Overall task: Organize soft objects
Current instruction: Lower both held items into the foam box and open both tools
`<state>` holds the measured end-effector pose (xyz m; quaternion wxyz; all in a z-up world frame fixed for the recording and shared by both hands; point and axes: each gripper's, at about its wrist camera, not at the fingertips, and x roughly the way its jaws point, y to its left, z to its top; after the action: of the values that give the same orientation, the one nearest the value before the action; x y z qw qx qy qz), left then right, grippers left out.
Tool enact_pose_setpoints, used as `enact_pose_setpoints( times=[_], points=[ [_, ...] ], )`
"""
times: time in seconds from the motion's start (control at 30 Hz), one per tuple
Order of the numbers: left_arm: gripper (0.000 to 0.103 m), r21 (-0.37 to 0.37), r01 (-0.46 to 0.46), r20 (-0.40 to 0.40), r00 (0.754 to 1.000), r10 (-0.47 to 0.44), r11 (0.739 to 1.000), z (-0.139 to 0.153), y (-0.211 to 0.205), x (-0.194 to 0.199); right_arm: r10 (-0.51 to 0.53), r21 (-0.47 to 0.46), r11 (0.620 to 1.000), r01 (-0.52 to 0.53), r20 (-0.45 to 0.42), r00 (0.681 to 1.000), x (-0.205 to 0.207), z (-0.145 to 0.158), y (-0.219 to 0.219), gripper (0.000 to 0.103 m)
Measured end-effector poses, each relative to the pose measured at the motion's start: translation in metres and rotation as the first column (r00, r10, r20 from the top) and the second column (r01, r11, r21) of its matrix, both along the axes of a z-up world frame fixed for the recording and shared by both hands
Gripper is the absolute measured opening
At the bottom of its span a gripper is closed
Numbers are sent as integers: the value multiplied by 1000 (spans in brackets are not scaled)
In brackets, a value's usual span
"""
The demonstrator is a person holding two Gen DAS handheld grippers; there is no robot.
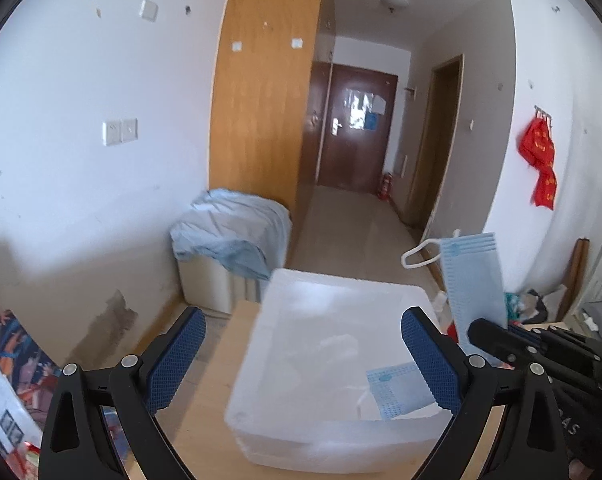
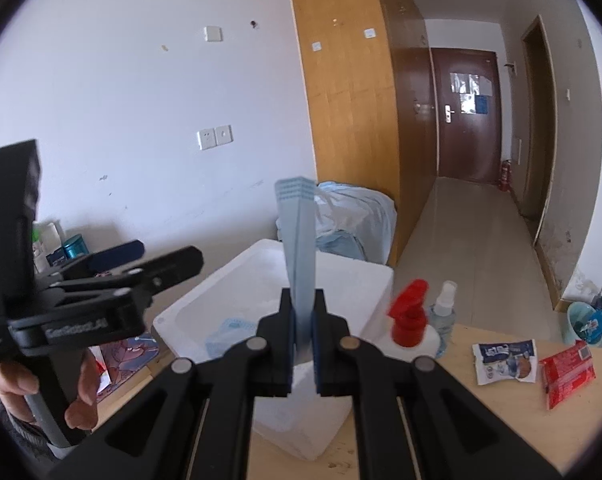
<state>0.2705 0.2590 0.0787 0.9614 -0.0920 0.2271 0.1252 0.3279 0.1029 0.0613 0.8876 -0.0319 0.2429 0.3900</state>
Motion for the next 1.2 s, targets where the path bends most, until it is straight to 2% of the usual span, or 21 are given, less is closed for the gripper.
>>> enact_pose_setpoints(
  times=[0.27,0.37,0.47,0.63,0.87,0.93,1.0,1.07,1.1,1.2],
  points=[
    [98,9,-77,24,997,77,997,3,12,-15,26,-34,999,-28,-71,997,18,-9,22,10],
    [98,-18,-81,30,996,82,997,2,21,-18,56,-44,997,-61,-102,993,23,-12,32,10],
    [98,-13,-93,24,995,93,996,1,23,-18,73,-43,996,-79,-116,991,24,-13,37,10],
    [98,-35,-99,18,995,100,994,-1,28,-17,97,-43,994,-102,-97,991,15,-8,36,10],
    [98,-29,-92,30,995,93,995,2,27,-20,84,-73,993,-95,-142,986,22,-17,39,10],
    [98,-29,-93,29,995,94,995,2,25,-21,81,-76,993,-93,-151,985,23,-17,39,18],
    [98,-29,-92,31,995,93,995,2,26,-22,88,-74,992,-99,-147,985,22,-15,38,42],
    [98,-34,-93,33,995,94,995,3,26,-21,84,-78,992,-94,-126,988,19,-12,37,57],
    [98,-34,-92,34,995,94,995,3,25,-23,84,-73,993,-93,-112,990,16,-9,36,60],
    [98,-33,-88,36,995,89,996,3,24,-23,83,-73,993,-91,-105,991,14,-7,35,60]
  ],
)
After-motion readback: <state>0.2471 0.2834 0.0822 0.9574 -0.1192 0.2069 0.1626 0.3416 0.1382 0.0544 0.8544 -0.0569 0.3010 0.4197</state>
